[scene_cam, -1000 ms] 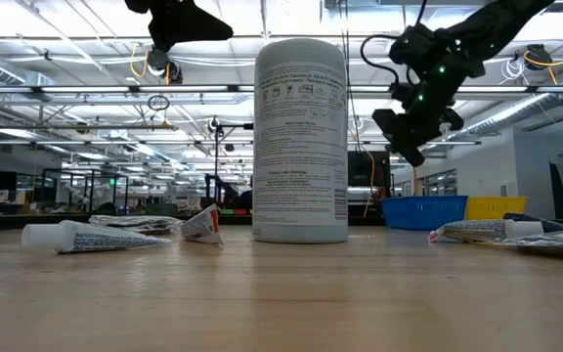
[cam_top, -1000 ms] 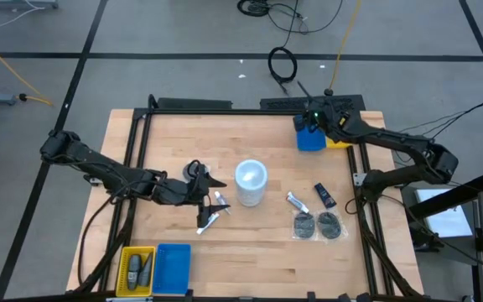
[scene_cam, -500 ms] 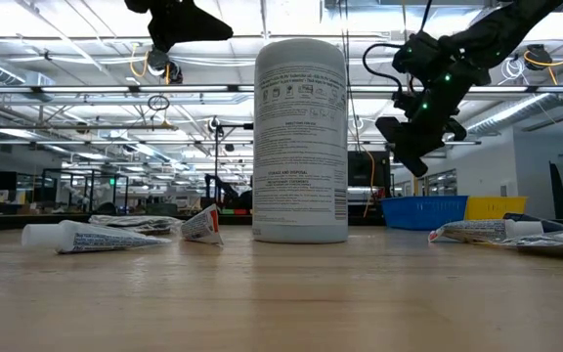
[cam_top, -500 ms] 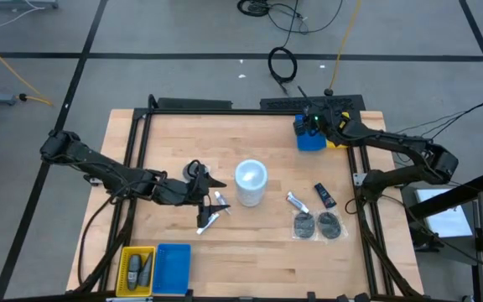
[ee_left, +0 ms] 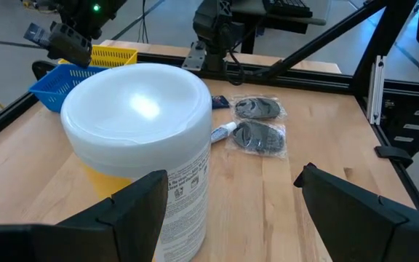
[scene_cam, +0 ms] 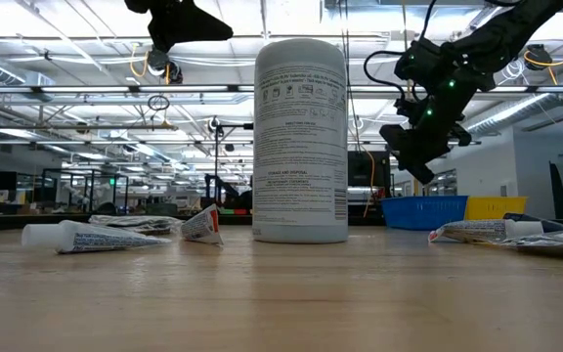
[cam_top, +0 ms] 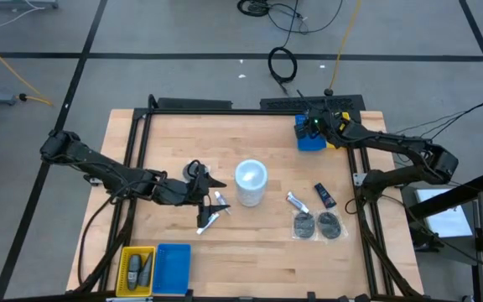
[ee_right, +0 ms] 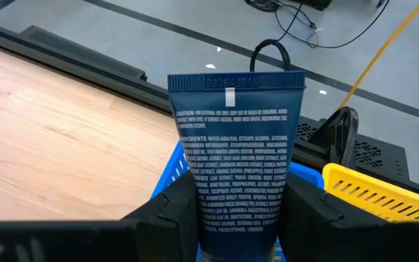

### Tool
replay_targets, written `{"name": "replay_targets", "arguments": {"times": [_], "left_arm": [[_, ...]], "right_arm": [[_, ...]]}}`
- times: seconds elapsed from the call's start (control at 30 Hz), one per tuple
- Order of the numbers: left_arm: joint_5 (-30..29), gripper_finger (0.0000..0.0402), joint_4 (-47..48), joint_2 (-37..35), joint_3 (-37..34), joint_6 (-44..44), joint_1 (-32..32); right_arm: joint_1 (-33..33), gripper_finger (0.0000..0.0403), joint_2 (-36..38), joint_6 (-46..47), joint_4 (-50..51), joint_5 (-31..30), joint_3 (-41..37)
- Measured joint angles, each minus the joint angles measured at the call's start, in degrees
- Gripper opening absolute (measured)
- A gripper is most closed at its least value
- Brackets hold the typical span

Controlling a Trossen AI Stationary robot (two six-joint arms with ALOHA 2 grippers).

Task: Pick & Place Travel size toiletries
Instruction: Put the left blue shave cream into the top blue bin, then put the blue shave cream into the top blue bin

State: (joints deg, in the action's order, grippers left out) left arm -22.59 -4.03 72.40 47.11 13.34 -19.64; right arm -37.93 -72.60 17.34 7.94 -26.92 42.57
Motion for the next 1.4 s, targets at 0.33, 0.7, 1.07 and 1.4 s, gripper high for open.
{"name": "replay_targets", "arguments": {"times": [0.33, 0.7, 1.07, 1.4], "left_arm": [[0.0, 0.031, 0.0, 0.0, 0.0, -0.1, 0.0], [0.0, 0.031, 0.0, 0.0, 0.0, 0.0, 0.0], [0.0, 0.031, 0.0, 0.0, 0.0, 0.0, 0.0], [0.0, 0.031, 0.0, 0.0, 0.0, 0.0, 0.0]], "right_arm": [[0.0, 0.0185, 0.0, 0.0, 0.0, 0.0, 0.0], [0.0, 0.021, 0.0, 0.0, 0.1, 0.0, 0.0], [0.0, 0.0219, 0.0, -0.2, 0.1, 0.0, 0.0], [0.1, 0.0227, 0.0, -0.1, 0.7, 0.3, 0.0]]}}
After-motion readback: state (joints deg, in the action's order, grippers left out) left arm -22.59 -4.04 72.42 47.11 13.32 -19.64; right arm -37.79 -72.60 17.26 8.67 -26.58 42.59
